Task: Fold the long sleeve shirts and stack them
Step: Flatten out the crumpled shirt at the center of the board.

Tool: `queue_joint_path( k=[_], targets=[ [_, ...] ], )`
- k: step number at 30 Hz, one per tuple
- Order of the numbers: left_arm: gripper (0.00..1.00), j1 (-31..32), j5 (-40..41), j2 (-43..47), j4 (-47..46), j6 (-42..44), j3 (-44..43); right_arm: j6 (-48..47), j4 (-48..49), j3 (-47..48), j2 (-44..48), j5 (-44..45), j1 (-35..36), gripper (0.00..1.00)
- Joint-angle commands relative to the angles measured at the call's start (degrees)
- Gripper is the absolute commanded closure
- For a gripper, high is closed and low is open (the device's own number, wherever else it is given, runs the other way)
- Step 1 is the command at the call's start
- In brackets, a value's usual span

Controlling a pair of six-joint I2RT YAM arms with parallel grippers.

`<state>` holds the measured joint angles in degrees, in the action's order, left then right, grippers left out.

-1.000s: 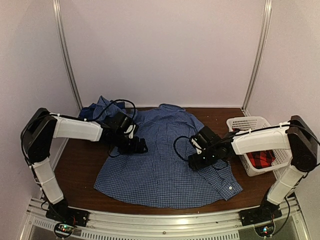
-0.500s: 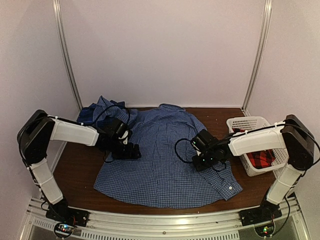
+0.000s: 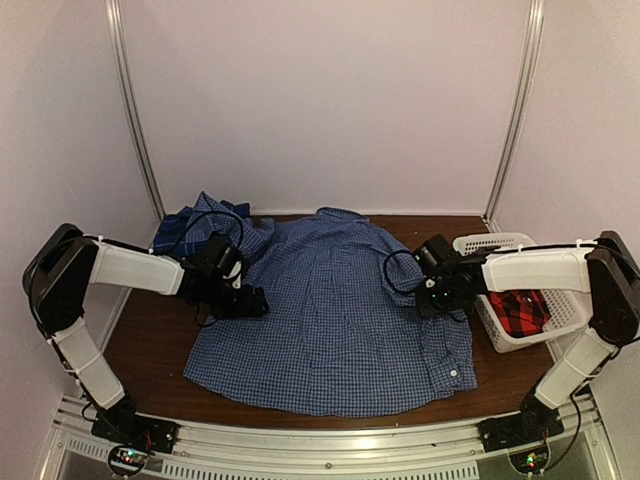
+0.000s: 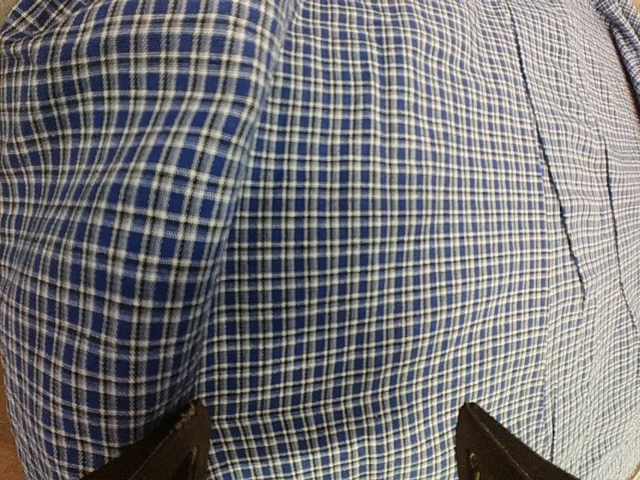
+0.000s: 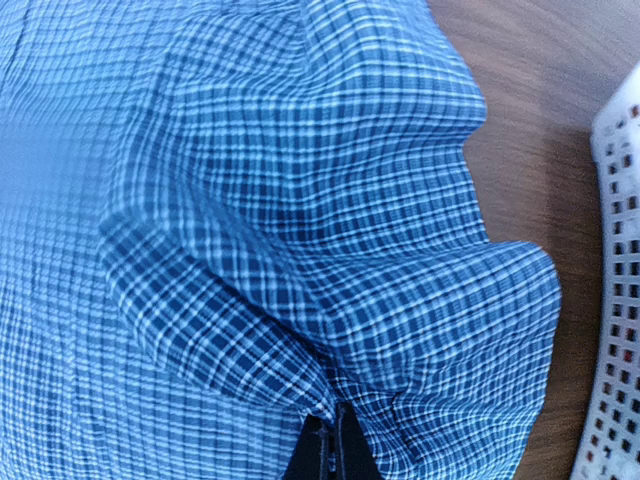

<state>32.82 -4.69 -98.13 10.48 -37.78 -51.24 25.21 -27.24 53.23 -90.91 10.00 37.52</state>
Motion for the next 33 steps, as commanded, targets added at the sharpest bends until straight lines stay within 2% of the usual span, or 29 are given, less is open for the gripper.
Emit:
queue_joint_path(
  k=[1,6,11,14,17,20,22,27,33],
  targets=[
    [0.14,-1.8,2.0,-0.2,3.9,0.6,2.8,-1.7,-4.2,1.6,3.7,5.0,-6.1,1.00],
    [0.14,-3.6,2.3,0.2,5.1,1.0,4.0,-3.6,-5.1,3.4,5.5,5.3,-11.8,1.00],
    [0.14,-5.1,2.7,0.8,6.1,1.6,5.0,-5.1,-5.7,4.2,3.6,5.3,-13.5,1.00],
    [0.14,-5.8,2.9,1.0,6.8,2.0,5.4,-5.4,-6.1,4.4,3.2,3.2,-13.5,0.90],
    [0.14,-6.4,3.1,1.1,7.5,2.3,5.5,-6.0,-5.3,5.0,5.4,-3.2,-12.8,0.73],
    [0.13,-6.8,3.3,1.1,8.2,2.6,5.5,-5.6,-3.4,6.6,8.6,-9.4,-11.5,0.64],
    [0.13,-6.9,3.4,1.2,8.6,2.8,5.5,-4.7,-1.8,8.1,9.4,-11.8,-11.0,0.61],
    [0.14,-7.0,3.7,1.3,9.0,3.2,5.6,-3.7,2.7,12.3,3.8,-15.4,-10.9,0.61],
    [0.14,-7.2,3.6,1.6,9.6,3.6,4.9,-1.3,8.2,19.2,-10.2,-19.1,-11.1,0.74]
  ],
)
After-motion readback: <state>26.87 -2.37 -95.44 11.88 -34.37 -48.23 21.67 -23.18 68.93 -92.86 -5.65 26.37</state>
